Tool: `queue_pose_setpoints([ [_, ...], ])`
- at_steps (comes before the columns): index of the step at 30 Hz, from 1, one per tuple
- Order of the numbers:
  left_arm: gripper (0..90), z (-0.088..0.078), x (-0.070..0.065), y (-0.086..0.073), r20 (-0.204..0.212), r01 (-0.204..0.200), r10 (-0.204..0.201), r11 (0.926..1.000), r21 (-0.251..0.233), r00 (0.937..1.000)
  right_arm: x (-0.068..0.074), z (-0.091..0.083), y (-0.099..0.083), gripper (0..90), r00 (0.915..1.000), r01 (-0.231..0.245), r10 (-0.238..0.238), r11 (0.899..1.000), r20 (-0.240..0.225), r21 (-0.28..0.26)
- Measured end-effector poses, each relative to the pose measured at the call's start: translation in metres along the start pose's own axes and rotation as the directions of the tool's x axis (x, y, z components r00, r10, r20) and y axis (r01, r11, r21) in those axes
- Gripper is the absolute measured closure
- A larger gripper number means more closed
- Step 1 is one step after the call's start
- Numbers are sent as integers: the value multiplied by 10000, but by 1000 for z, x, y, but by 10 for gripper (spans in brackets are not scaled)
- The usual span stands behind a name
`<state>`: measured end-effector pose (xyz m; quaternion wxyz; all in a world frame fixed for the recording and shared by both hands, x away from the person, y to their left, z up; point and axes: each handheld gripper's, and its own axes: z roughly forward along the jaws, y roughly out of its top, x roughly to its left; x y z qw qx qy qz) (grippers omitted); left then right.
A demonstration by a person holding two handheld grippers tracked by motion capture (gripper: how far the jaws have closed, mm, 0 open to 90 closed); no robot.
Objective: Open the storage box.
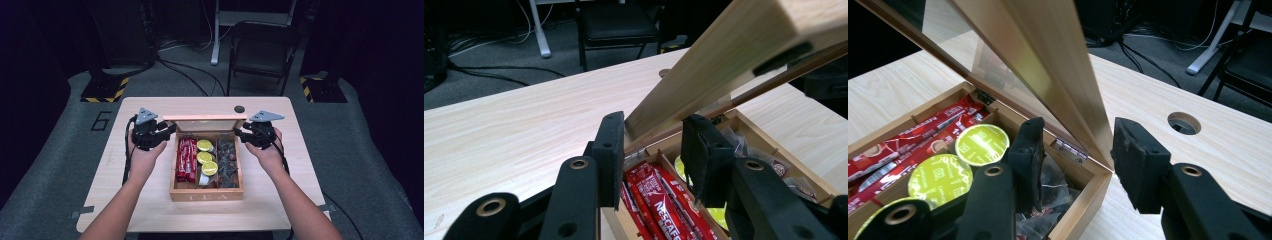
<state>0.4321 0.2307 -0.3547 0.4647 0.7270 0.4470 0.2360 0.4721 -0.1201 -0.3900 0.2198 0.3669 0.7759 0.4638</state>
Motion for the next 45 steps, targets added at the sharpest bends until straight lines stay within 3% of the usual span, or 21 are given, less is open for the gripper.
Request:
queue_pose_setpoints([
  [6,623,1,1,1,-11,-1,1,10000,-9,10000,2,6,-1,562,9997,61,-59,10000,247,-73],
  [17,624,1,1,1,-14,-30,30,10000,-5,10000,-3,14,-5,582,9975,-682,688,9970,133,-366],
  [25,622,-1,0,-2,24,-106,106,9999,-37,9999,-3,13,-5,588,9988,-457,462,9985,137,-306],
  [28,621,-2,0,-5,108,38,-37,9999,-104,9999,-3,13,-5,588,9994,-329,332,9991,112,-279],
  [33,606,-5,1,-8,100,1,1,9997,-230,9999,-3,12,-7,585,9989,-467,468,9986,27,-245],
  [38,585,-9,4,-15,101,46,-43,9996,-269,9999,-5,12,-7,584,9980,-625,622,9976,-91,-302],
  [45,584,-14,9,-36,119,524,-521,9984,-225,9986,-5,12,-7,580,9969,-773,769,9967,-179,-240],
])
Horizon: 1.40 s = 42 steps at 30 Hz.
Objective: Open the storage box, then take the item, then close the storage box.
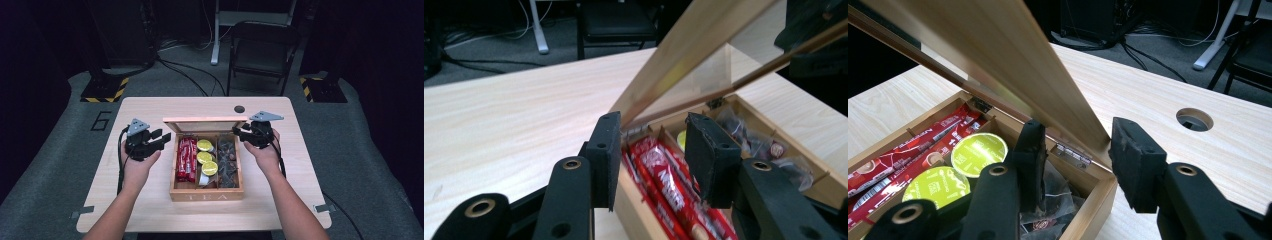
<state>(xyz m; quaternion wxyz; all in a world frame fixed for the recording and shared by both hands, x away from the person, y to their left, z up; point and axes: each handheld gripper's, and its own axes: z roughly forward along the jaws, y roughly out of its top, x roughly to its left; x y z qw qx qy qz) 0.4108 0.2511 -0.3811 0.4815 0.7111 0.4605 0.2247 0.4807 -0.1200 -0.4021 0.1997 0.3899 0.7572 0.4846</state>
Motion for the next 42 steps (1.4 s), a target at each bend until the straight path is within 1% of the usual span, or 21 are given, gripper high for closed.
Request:
queue_pose_setpoints([
  [1,584,0,0,0,0,0,0,10000,0,10000,0,0,0,580,10000,0,0,10000,0,0],
  [2,583,-2,2,-6,-34,45,-45,10000,72,10000,0,0,0,579,10000,-23,23,10000,-26,19],
  [4,579,-4,4,-11,-75,34,-33,9999,137,10000,0,0,0,579,10000,-38,38,10000,-41,21],
  [5,576,-4,4,-13,-115,63,-62,9999,109,9999,0,0,0,579,10000,-33,33,10000,-46,24],
  [9,556,-8,5,-23,-150,183,-179,9995,265,9997,-1,0,0,579,10000,-82,82,10000,-30,2],
  [10,555,-8,5,-25,-156,244,-241,9995,196,9996,-1,0,0,579,10000,-90,90,10000,-36,-3],
  [11,555,-8,5,-25,-156,244,-241,9995,196,9996,-1,0,0,579,10000,-83,83,10000,-37,2],
  [14,541,-6,4,-34,-49,417,-415,9986,323,9991,-1,0,0,579,10000,-82,82,10000,-43,2],
  [19,510,-2,1,-38,14,494,-494,9980,395,9988,0,0,0,579,10000,-29,29,10000,-48,8],
  [21,509,0,-1,-41,47,538,-540,9976,445,9985,0,0,0,579,10000,-23,23,10000,-45,24],
  [23,509,5,-6,-43,91,452,-458,9971,609,9989,0,-1,0,578,10000,-16,16,10000,-52,42],
  [29,510,11,-15,-47,183,474,-489,9961,743,9986,0,0,-1,579,10000,-7,7,10000,-54,-2],
  [30,510,15,-19,-48,218,503,-521,9958,769,9984,-1,0,-1,579,10000,-11,11,10000,-57,-7],
  [33,512,19,-22,-48,263,452,-474,9957,810,9985,-1,0,-1,579,10000,-6,6,10000,-64,-4],
  [34,512,23,-25,-49,273,503,-527,9953,821,9982,-1,0,-1,579,10000,-3,3,10000,-70,-6],
  [35,512,23,-25,-49,273,503,-527,9953,821,9982,-1,0,0,579,10000,1,-2,10000,-70,-16],
  [36,512,27,-27,-51,297,633,-660,9944,845,9974,-1,0,0,579,10000,0,0,10000,-76,-21],
  [38,516,32,-30,-52,340,674,-707,9935,922,9969,-1,0,0,579,10000,-59,58,10000,-69,-24],
  [39,520,32,-30,-52,340,674,-707,9935,922,9969,-1,0,0,579,10000,-49,49,10000,-67,-24],
  [41,525,38,-34,-54,219,728,-750,9934,886,9969,-1,0,0,579,10000,-53,53,10000,-70,-26],
  [42,537,44,-38,-55,97,756,-769,9924,968,9970,-1,0,0,579,10000,-59,59,10000,-73,-25],
])
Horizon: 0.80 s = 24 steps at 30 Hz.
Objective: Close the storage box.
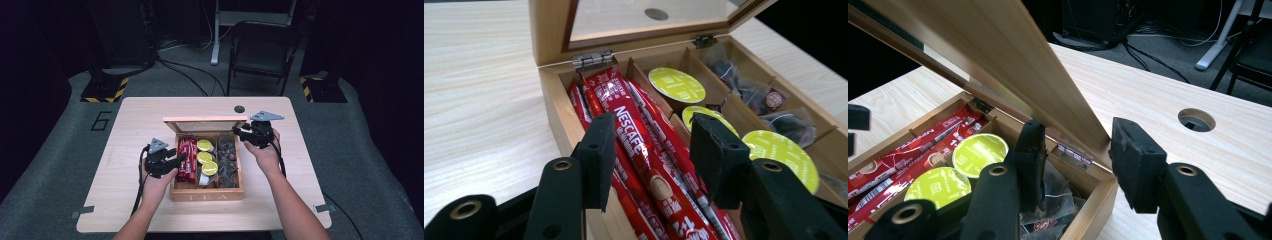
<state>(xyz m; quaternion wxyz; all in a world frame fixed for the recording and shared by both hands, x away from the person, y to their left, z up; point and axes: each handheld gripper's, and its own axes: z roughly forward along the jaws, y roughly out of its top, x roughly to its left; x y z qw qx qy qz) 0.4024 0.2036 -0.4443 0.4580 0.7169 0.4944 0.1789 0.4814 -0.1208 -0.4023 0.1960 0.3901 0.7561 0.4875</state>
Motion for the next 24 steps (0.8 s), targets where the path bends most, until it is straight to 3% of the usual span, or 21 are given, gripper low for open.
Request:
queue_pose_setpoints([
  [8,582,21,-3,-3,-419,-275,299,9980,578,9987,0,0,-1,579,10000,89,-90,10000,-26,-26],
  [16,587,30,-2,-5,-782,-265,328,9964,804,9964,0,-1,-2,578,9999,104,-104,9999,-54,-6],
  [21,675,30,-3,-5,-893,-216,296,9957,898,9956,0,-1,-2,578,10000,69,-69,10000,-49,-36],
  [22,698,29,-4,-5,-1001,-519,620,9936,1003,9930,0,-1,-2,578,10000,48,-48,10000,-55,-38],
  [24,726,29,-5,-6,-1104,-567,677,9934,1001,9916,0,0,-2,578,10000,36,-37,10000,-59,-54],
])
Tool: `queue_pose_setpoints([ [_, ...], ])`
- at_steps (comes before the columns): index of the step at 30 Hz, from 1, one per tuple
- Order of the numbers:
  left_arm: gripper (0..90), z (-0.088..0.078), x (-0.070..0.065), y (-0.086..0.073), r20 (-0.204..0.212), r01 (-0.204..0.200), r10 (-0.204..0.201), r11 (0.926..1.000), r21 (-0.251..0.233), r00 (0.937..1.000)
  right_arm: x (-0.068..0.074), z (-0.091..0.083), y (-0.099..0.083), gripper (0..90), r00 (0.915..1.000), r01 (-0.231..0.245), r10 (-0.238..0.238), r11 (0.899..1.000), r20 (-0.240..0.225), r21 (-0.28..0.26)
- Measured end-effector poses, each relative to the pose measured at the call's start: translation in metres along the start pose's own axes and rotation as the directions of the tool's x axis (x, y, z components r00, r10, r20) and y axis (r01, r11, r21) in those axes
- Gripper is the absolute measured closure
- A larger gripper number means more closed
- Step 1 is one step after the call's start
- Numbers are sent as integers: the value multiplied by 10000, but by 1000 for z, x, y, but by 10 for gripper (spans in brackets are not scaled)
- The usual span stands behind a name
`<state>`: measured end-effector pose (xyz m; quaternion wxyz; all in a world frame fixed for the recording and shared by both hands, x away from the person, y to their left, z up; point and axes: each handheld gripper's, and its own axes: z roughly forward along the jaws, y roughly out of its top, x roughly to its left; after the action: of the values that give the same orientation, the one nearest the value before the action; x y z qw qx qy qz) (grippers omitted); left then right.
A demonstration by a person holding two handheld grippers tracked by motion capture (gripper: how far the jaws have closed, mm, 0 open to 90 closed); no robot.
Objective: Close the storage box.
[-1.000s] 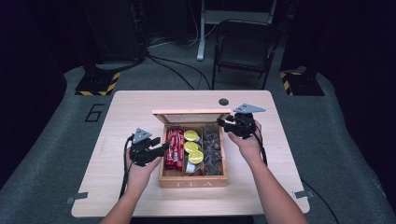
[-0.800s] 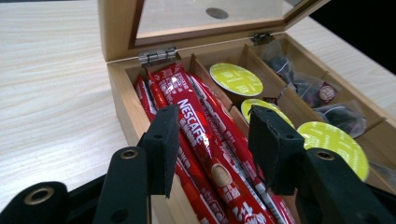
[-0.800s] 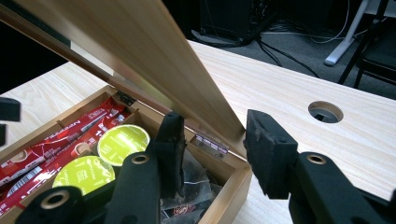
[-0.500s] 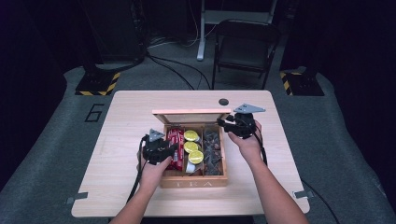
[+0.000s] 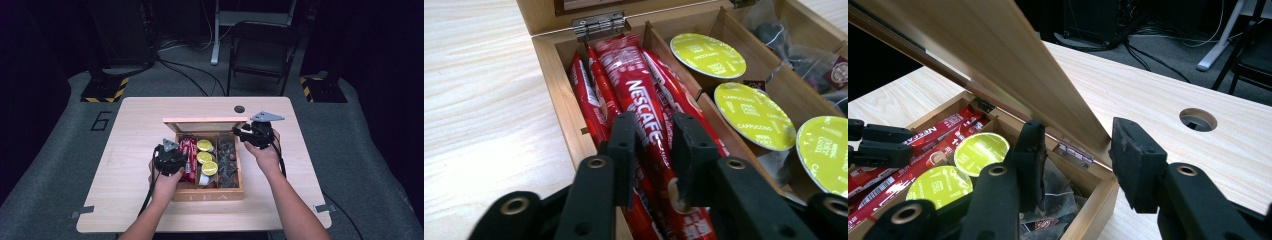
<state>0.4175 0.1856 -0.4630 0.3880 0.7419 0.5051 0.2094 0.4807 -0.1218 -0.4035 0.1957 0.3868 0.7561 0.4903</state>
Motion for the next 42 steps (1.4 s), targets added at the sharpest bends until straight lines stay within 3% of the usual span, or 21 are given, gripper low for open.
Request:
queue_pose_setpoints([
  [9,831,-3,2,1,52,196,-195,9997,-136,9998,0,0,0,578,10000,-4,4,10000,-3,10],
  [27,842,-24,12,4,204,703,-691,9954,-652,9974,0,0,0,577,10000,-26,26,10000,-10,-19],
  [37,842,-37,16,3,251,752,-733,9937,-831,9970,0,0,0,577,9999,-131,131,9999,-11,-23],
  [42,842,-52,28,2,257,724,-703,9928,-954,9972,0,0,0,577,9999,-142,142,9999,-20,7],
])
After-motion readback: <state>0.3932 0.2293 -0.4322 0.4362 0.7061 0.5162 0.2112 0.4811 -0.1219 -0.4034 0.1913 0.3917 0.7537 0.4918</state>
